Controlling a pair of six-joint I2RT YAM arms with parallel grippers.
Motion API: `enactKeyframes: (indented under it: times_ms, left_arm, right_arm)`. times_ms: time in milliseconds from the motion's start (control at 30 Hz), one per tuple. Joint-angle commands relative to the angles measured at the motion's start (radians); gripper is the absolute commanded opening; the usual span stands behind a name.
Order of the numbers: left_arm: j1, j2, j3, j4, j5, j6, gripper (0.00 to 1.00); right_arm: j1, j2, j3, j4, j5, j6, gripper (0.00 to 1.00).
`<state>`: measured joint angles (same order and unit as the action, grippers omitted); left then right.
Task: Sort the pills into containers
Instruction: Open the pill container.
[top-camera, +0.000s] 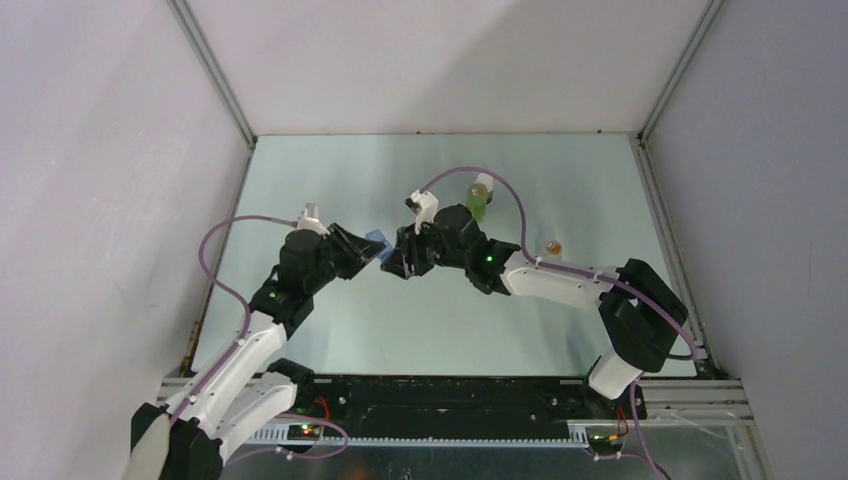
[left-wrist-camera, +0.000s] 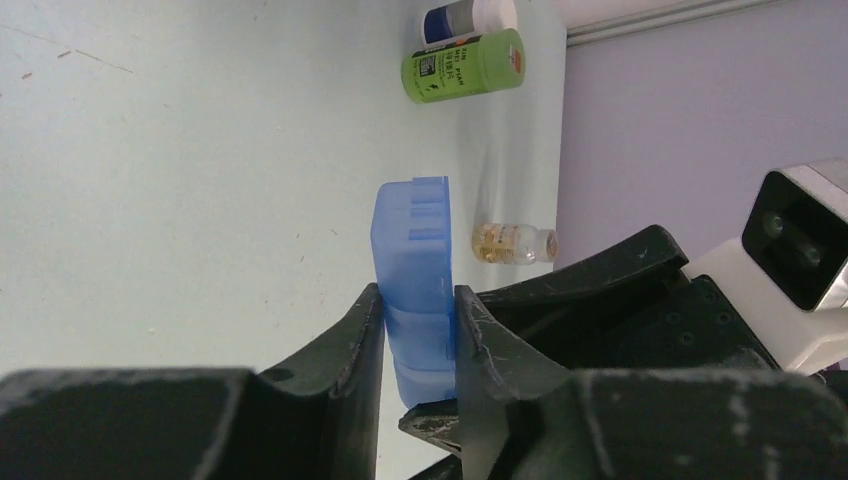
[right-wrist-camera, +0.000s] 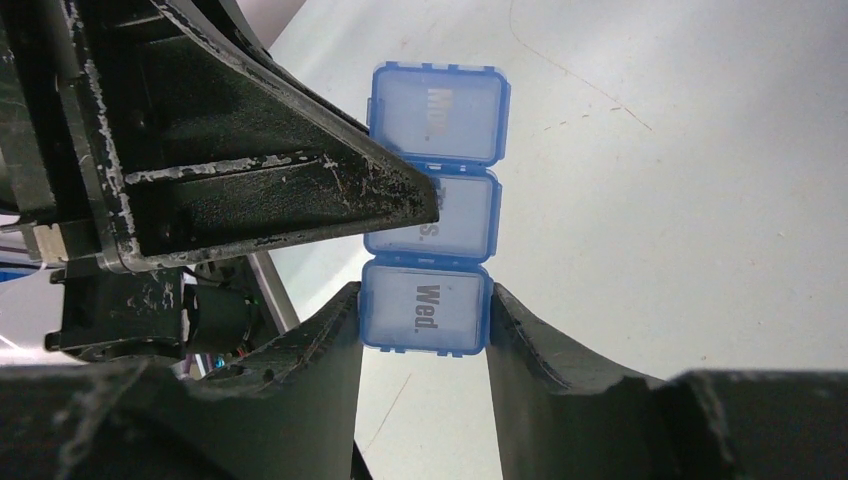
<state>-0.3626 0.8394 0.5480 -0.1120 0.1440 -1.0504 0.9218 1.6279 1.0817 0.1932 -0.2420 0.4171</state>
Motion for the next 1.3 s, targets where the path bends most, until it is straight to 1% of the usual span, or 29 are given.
enactKeyframes:
  times_ms: [0, 33, 67, 100, 133, 200, 333, 367, 467, 567, 600, 667, 700, 800, 867, 1000, 1267]
  left_arm:
    - [-0.002, 0.011, -0.005, 0.036, 0.018, -0.001, 0.25]
    - [-0.002, 0.014, -0.005, 0.039, 0.022, 0.002, 0.23]
    - [-0.001, 0.021, -0.003, 0.041, 0.030, 0.005, 0.17]
    - [-0.001, 0.025, -0.002, 0.045, 0.034, 0.011, 0.15]
    - [-0.002, 0.029, -0.001, 0.047, 0.036, 0.015, 0.09]
    - [-0.001, 0.031, -0.002, 0.051, 0.036, 0.030, 0.01]
    - [-0.001, 0.017, -0.009, 0.079, 0.024, 0.072, 0.00]
    - [-0.001, 0.010, -0.011, 0.083, 0.020, 0.083, 0.00]
    - [-0.001, 0.000, -0.010, 0.092, 0.015, 0.109, 0.00]
    - [-0.001, -0.006, -0.003, 0.091, 0.016, 0.119, 0.00]
    - [-0.001, -0.007, -0.002, 0.092, 0.018, 0.120, 0.00]
    - [-0.001, -0.010, 0.002, 0.091, 0.022, 0.121, 0.00]
    - [-0.002, -0.010, 0.002, 0.091, 0.023, 0.121, 0.00]
    - [-0.002, -0.014, 0.007, 0.084, 0.025, 0.120, 0.00]
    - [-0.001, -0.012, 0.009, 0.081, 0.025, 0.120, 0.00]
    - [-0.001, -0.008, 0.017, 0.076, 0.024, 0.123, 0.00]
    - [-0.001, -0.015, 0.028, 0.050, 0.014, 0.150, 0.00]
  right_arm:
    - [0.003, 0.006, 0.049, 0.048, -0.017, 0.007, 0.46]
    - [0.004, 0.006, 0.054, 0.047, -0.024, 0.009, 0.46]
    - [0.003, 0.009, 0.057, 0.041, -0.027, 0.010, 0.46]
    - [0.002, 0.010, 0.061, 0.037, -0.040, 0.011, 0.46]
    - [0.002, 0.009, 0.063, 0.034, -0.047, 0.014, 0.46]
    - [-0.005, 0.006, 0.064, 0.033, -0.086, 0.022, 0.46]
    - [-0.032, 0.002, 0.069, 0.028, -0.213, 0.061, 0.47]
    - [-0.045, 0.002, 0.070, 0.029, -0.255, 0.079, 0.48]
    - [-0.069, -0.004, 0.071, 0.028, -0.313, 0.111, 0.52]
    - [-0.075, -0.013, 0.071, 0.007, -0.282, 0.124, 0.62]
    - [-0.077, -0.015, 0.071, 0.000, -0.249, 0.123, 0.66]
    - [-0.081, -0.019, 0.071, -0.032, -0.178, 0.121, 0.72]
    - [-0.083, -0.021, 0.071, -0.059, -0.151, 0.116, 0.73]
    - [-0.086, -0.022, 0.072, -0.109, -0.044, 0.100, 0.70]
    - [-0.088, -0.022, 0.071, -0.134, -0.014, 0.084, 0.68]
    - [-0.086, -0.033, 0.071, -0.157, 0.013, 0.070, 0.65]
    - [-0.114, -0.047, 0.072, -0.180, 0.052, 0.104, 0.55]
